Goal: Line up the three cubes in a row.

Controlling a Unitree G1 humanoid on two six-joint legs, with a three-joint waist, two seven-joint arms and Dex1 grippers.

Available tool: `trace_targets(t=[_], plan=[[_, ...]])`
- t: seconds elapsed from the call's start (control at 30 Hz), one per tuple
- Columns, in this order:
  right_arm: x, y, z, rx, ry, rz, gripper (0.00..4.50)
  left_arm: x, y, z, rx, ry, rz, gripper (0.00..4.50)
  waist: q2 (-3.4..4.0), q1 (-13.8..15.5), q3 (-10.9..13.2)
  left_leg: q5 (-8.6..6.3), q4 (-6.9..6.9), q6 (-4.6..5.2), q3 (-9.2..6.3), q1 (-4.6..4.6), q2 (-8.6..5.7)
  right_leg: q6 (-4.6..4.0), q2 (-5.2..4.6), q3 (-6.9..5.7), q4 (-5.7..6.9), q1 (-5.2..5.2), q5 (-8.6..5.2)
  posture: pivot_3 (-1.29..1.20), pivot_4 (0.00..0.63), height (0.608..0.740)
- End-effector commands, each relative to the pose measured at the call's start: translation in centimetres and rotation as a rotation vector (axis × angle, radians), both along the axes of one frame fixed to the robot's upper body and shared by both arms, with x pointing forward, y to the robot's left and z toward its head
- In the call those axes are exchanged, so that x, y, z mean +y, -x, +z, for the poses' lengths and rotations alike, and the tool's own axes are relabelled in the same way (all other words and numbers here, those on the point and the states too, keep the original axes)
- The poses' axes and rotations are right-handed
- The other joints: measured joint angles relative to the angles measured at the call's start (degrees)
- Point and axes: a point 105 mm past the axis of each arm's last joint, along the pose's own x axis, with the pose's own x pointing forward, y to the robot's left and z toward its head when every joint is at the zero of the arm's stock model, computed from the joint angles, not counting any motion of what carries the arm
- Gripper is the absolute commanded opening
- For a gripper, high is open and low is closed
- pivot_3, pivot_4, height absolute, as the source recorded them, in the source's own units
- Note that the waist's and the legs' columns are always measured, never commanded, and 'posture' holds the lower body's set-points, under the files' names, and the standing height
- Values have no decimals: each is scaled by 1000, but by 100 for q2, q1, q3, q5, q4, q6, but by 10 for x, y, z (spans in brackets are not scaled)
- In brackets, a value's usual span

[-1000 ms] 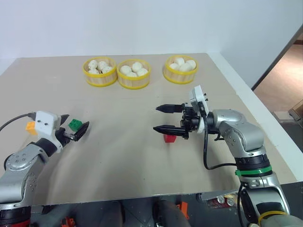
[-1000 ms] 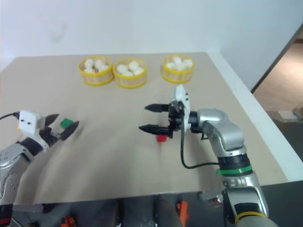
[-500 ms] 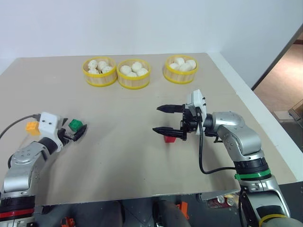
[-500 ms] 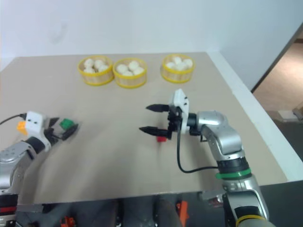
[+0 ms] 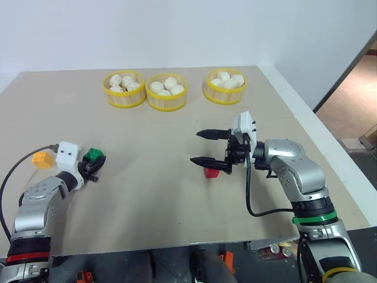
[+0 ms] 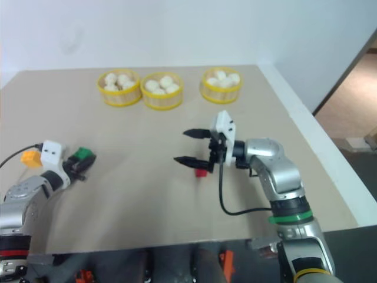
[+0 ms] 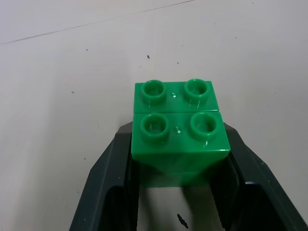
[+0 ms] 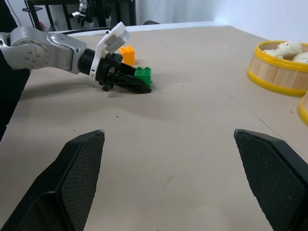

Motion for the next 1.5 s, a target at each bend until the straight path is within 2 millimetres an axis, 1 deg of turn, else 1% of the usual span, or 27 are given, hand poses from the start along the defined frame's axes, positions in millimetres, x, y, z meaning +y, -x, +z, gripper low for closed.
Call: trace_targets(t=[0.03, 0.1, 0.17, 0.27, 0.3, 0.37, 0.43, 0.5, 0.57, 0.7, 0.8, 0.87, 1.1, 1.3, 1.5], plan=[[1, 4, 15, -66, -2, 22, 4500, -3, 4, 5, -13, -27, -23, 1367, 0, 0, 0, 0, 0, 0, 0, 0, 0, 0, 0, 0, 0, 0, 0, 0, 150, 740], [1, 3, 15, -68, 0, 21, 4500, -10, 5, 9, -23, -29, -59, 1367, 0, -1, 0, 0, 0, 0, 1, 0, 0, 0, -1, 2, 0, 0, 0, 0, 150, 740], [0, 2, 16, -69, 1, 21, 4500, -31, 8, 15, -44, -46, -165, 1367, 0, 0, 0, 0, 0, 0, 1, 0, 0, 1, -1, 2, 0, 0, 0, 0, 150, 740], [-1, 3, 20, -49, -8, 33, 4500, -80, 19, 26, -85, -90, -441, 1367, 0, 12, 0, 0, 0, 0, 1, -2, -1, 0, -2, 0, -1, -1, 0, 0, 150, 740], [-1, 3, 21, -37, -12, 38, 4500, -97, 22, 27, -93, -123, -539, 1367, 0, 14, 0, 0, 0, 0, 1, -4, -1, 0, -3, -1, -2, -1, 0, 0, 150, 740], [-1, 3, 21, -11, -15, 44, 4500, -122, 26, 24, -94, -165, -705, 1367, 0, 18, 0, 0, 1, 0, 0, -4, -4, 0, -4, 0, -2, 0, 0, 0, 150, 740], [-4, 4, 18, 17, 2, 55, 4500, -146, 26, 23, -96, -197, -857, 1367, -1, 19, 0, 0, 4, 0, 0, -4, -6, -5, -3, 4, -2, 2, -2, 0, 150, 740], [-7, 5, 15, 29, 18, 57, 4500, -161, 23, 20, -80, -224, -948, 1367, -1, 14, 0, 0, 5, 0, 0, -4, -9, -4, -2, 5, -2, 2, -2, 0, 150, 740], [-9, 4, 13, 28, 28, 51, 4500, -171, 16, 19, -66, -234, -997, 1367, -1, 4, 0, 1, 7, 1, 1, -4, -9, 5, 0, 9, -2, 2, 3, 0, 150, 740], [-13, 1, 12, 16, 37, 25, 4500, -184, 0, 14, -38, -254, -1040, 1367, -1, -10, 0, 0, 5, 1, -1, -5, -8, 7, 13, 17, -2, -5, 3, 0, 150, 740], [-15, 2, 12, 20, 35, 9, 4500, -197, 0, 14, -38, -201, -1097, 1367, 0, -9, 0, 0, 2, 3, -3, -6, -7, 8, 17, 18, -1, -8, 2, 0, 150, 740], [-17, 3, 11, 22, 40, 4, 4500, -201, -1, 11, -33, -222, -1121, 1367, -1, -5, 0, -1, 3, 3, -3, -11, -8, 11, 16, 18, -1, -10, 0, 0, 150, 740], [-20, 4, 7, 35, 54, -8, 4500, -218, -2, 11, -53, -212, -1159, 1367, -1, -2, 0, -1, 12, 3, -1, -17, -12, 19, 16, 34, -1, -11, 2, 0, 150, 740], [-22, 6, 5, 36, 61, -8, 4500, -222, 4, 7, -50, -202, -1172, 1367, -1, -4, 0, 0, 15, 3, 0, -17, -14, 21, 19, 42, 0, -11, 3, 0, 150, 740], [-21, 7, 4, 34, 62, -3, 4500, -219, 8, -2, -25, -214, -1175, 1367, -1, -3, 0, -1, 15, 3, 0, -16, -14, 22, 19, 42, 0, -10, 3, 0, 150, 740]])
